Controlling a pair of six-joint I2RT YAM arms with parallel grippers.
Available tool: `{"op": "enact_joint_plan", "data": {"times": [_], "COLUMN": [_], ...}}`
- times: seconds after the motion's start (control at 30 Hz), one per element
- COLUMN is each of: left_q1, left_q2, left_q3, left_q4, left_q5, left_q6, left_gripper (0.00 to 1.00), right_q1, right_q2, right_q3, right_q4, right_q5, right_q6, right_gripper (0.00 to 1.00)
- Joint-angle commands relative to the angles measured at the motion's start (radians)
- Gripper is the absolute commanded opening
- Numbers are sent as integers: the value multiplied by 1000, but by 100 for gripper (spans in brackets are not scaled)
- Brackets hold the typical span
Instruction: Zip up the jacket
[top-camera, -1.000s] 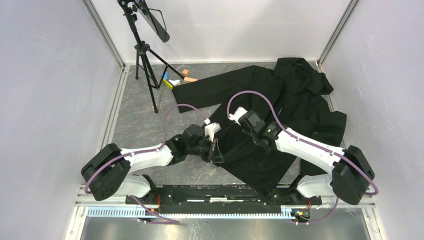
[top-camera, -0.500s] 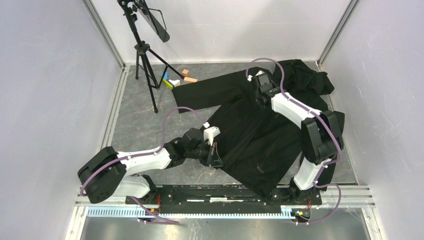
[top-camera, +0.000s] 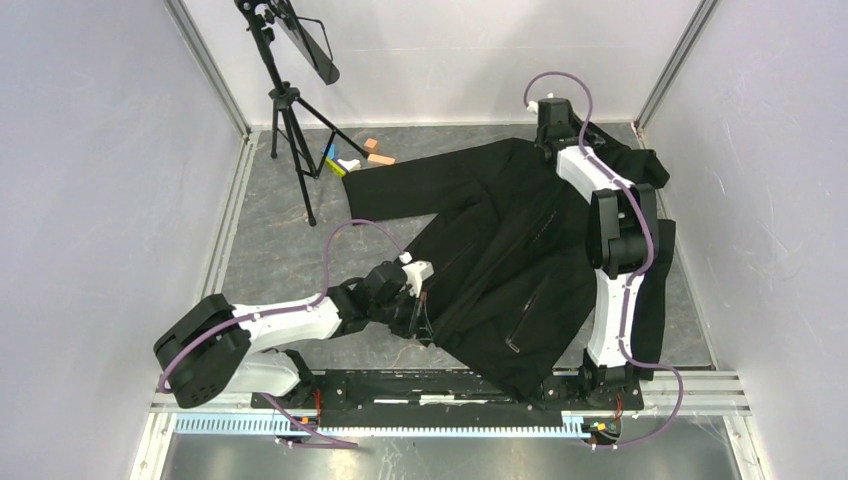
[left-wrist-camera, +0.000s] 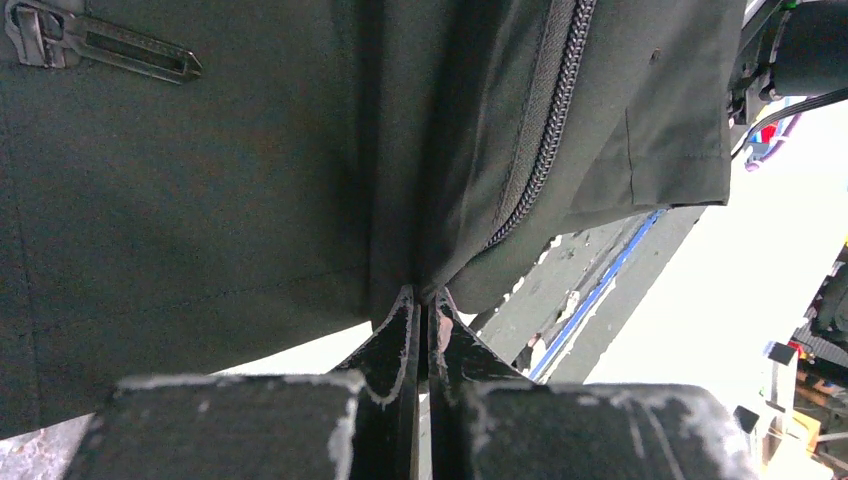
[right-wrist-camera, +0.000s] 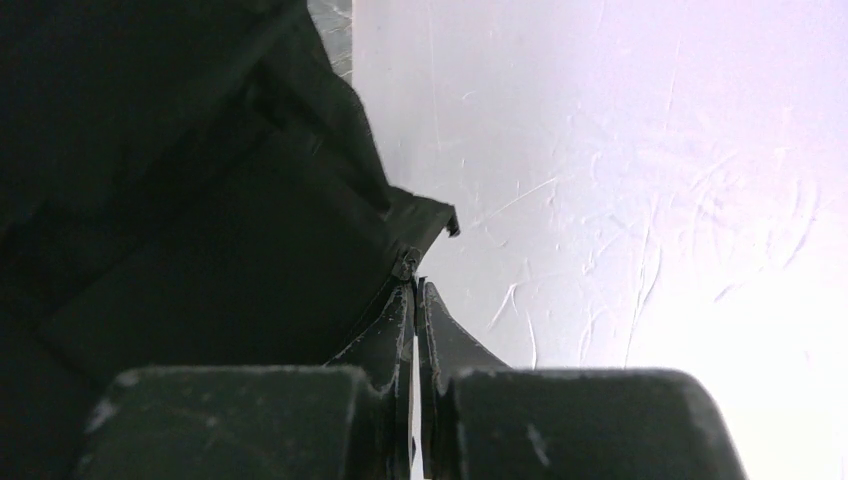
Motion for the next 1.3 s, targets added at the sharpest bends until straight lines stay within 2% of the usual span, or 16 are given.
{"op": "enact_joint_plan", "data": {"times": [0.0, 0.2, 0.3, 0.33, 0.4, 0.5, 0.57, 0.6, 0.67, 0.8, 0.9, 0.97, 1.03, 1.13, 1.27], "left_q1": [-10, -10, -9, -9, -8, -8, -6, -6, -5, -3, -1, -1, 0, -1, -1], "left_q2": [-9, 43, 73, 78, 69, 19, -13, -29, -81, -243, -379, -469, -527, -585, -648], "left_q3": [-13, 22, 68, 85, 109, 111, 123, 130, 135, 152, 211, 281, 380, 511, 610], "left_q4": [-111, -118, -117, -126, -147, -158, -186, -205, -231, -324, -424, -492, -532, -529, -481], "left_q5": [-2, -22, -15, -19, -52, -96, -106, -110, -119, -175, -220, -255, -293, -333, -337], "left_q6": [-42, -46, -51, -52, -59, -63, -49, -44, -37, -9, 38, 65, 92, 128, 169], "left_gripper": [2, 2, 2, 4, 20, 43, 52, 55, 76, 82, 86, 93, 99, 100, 100], "right_q1": [-89, -108, -87, -79, -58, -29, -2, 17, 63, 154, 165, 172, 172, 172, 173], "right_q2": [76, 173, 194, 179, 109, -59, -175, -227, -346, -588, -794, -987, -1160, -1360, -1520], "right_q3": [171, 267, 342, 332, 282, 133, 31, -22, -119, -276, -426, -543, -648, -712, -713], "right_q4": [144, 210, 87, 70, 11, -24, -49, -65, -96, -204, -247, -204, -155, -137, -182], "right_q5": [11, -104, -170, -165, -213, -324, -368, -393, -441, -548, -839, -1010, -1087, -1085, -1005], "right_q6": [-98, -125, -12, 39, 140, 320, 432, 477, 565, 715, 796, 845, 887, 922, 922], "right_gripper": [0, 0, 0, 7, 32, 74, 84, 86, 90, 92, 94, 98, 98, 98, 98]}}
